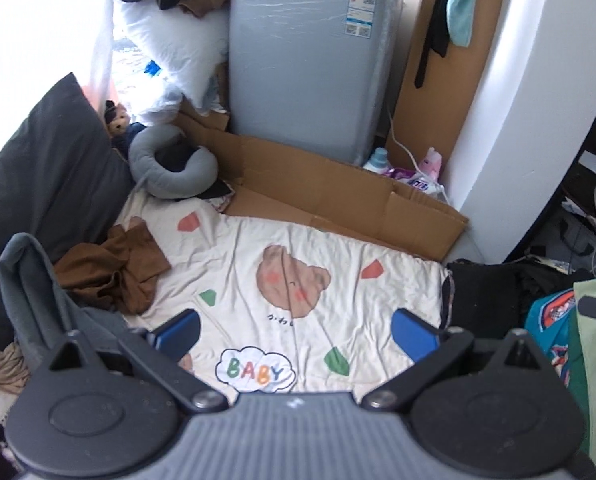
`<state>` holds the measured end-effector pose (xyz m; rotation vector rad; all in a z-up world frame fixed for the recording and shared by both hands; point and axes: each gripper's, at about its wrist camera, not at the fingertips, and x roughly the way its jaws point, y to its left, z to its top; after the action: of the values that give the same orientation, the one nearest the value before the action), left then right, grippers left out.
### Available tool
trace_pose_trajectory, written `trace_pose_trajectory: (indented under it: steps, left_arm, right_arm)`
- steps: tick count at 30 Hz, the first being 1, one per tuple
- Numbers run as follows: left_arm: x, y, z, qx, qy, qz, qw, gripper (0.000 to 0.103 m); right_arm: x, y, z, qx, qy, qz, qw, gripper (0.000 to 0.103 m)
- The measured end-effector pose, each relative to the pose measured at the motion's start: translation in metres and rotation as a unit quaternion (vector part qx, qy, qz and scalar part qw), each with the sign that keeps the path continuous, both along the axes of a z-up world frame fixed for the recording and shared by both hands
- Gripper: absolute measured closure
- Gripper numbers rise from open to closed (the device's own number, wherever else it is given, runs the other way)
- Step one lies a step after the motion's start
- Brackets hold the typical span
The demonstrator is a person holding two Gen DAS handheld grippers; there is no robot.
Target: Fold clothes
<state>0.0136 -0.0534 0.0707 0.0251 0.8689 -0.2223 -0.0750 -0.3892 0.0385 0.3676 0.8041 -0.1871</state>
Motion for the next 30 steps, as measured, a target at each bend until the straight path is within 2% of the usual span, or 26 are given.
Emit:
trace_pose_trajectory:
  steps: [4,13,19,27,30]
  left_arm:
    - [-0.012,0.009,-0.003,-0.018,0.007,0.0,0.9998,0.0]
    - [-0.027,0.018,-0.022,-0.014,0.01,0.024,0.9996,0.0]
    - [-0.032,0.019,-0.042,-0.011,0.018,0.041,0.9989,0.0]
    - [-0.041,0.006,-0.071,0.011,0.028,0.036,0.9989,0.0]
    - [-0.044,0.003,-0.08,0.008,0.036,0.033,0.9988,0.0]
  right_arm:
    - [0.003,0.026,0.001,-0.009,-0.001,0.023,1.0,0.0]
    - [0.002,0.065,-0.016,-0.019,0.01,0.056,0.998,0.0]
    - [-0.005,0.074,-0.03,-0.014,0.023,0.073,0.997,0.0]
    - [-0.012,0.086,-0.048,-0.01,0.038,0.095,0.995,0.0]
    - [-0.016,0.089,-0.053,-0.009,0.045,0.103,0.994,0.0]
